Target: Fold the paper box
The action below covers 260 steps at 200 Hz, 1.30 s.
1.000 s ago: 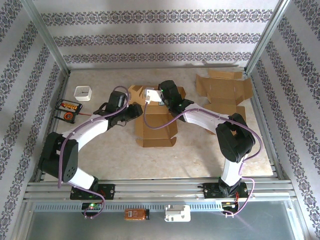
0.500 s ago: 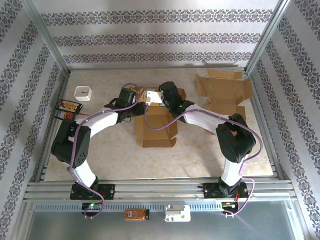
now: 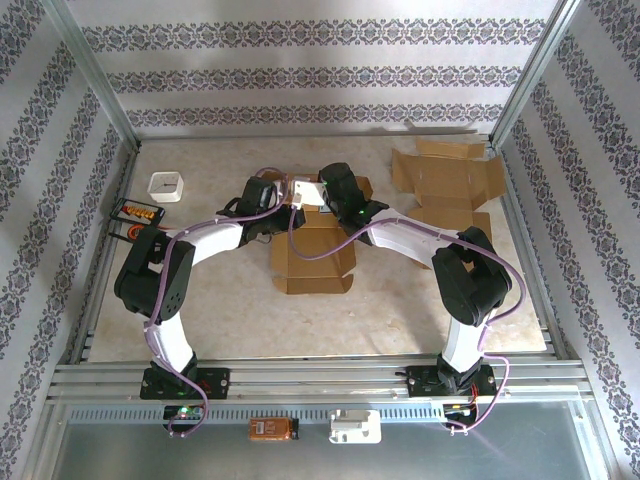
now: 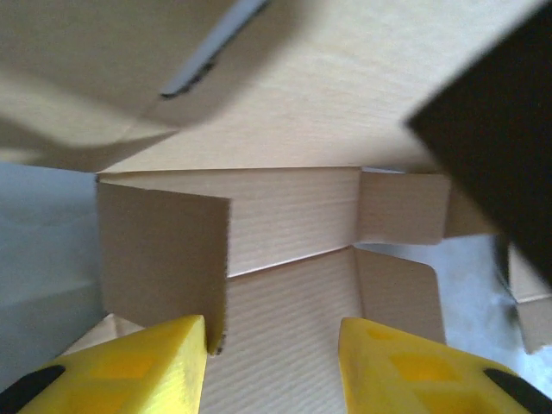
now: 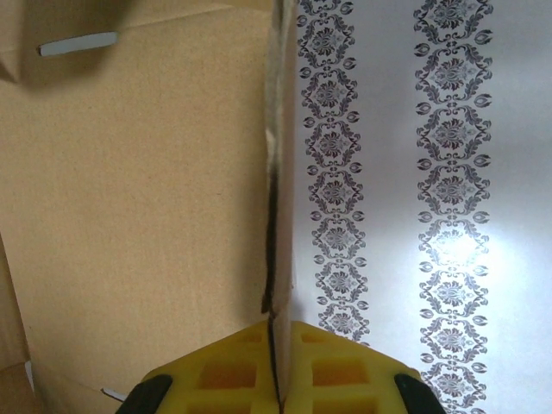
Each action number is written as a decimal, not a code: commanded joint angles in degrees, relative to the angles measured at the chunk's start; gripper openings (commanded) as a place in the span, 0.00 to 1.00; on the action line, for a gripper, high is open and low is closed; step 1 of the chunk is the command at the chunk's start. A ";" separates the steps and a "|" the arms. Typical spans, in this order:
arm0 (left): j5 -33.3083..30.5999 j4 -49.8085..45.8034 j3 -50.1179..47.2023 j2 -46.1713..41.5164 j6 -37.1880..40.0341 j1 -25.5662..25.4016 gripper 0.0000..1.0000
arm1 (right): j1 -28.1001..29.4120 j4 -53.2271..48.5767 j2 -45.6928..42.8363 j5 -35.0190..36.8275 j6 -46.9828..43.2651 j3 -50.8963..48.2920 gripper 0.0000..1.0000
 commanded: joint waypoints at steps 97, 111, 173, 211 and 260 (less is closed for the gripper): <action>-11.76 -18.74 -5.50 -28.74 19.77 12.71 0.69 | -0.52 0.37 -2.23 1.41 -0.11 -0.68 0.05; -5.00 -19.74 -2.78 -25.62 23.37 15.79 0.71 | -0.26 0.44 -1.93 2.56 -0.48 -0.53 0.05; 16.35 -17.55 5.87 -10.77 35.27 16.75 0.78 | 0.27 -0.02 -1.08 4.88 -0.73 0.37 0.05; 11.11 -7.82 7.24 -5.15 35.33 16.75 0.76 | 0.64 -0.94 -0.54 4.76 -0.47 0.88 0.05; 14.24 -21.75 18.95 3.57 43.18 14.73 0.51 | 0.75 -4.07 0.16 9.06 1.36 2.57 0.05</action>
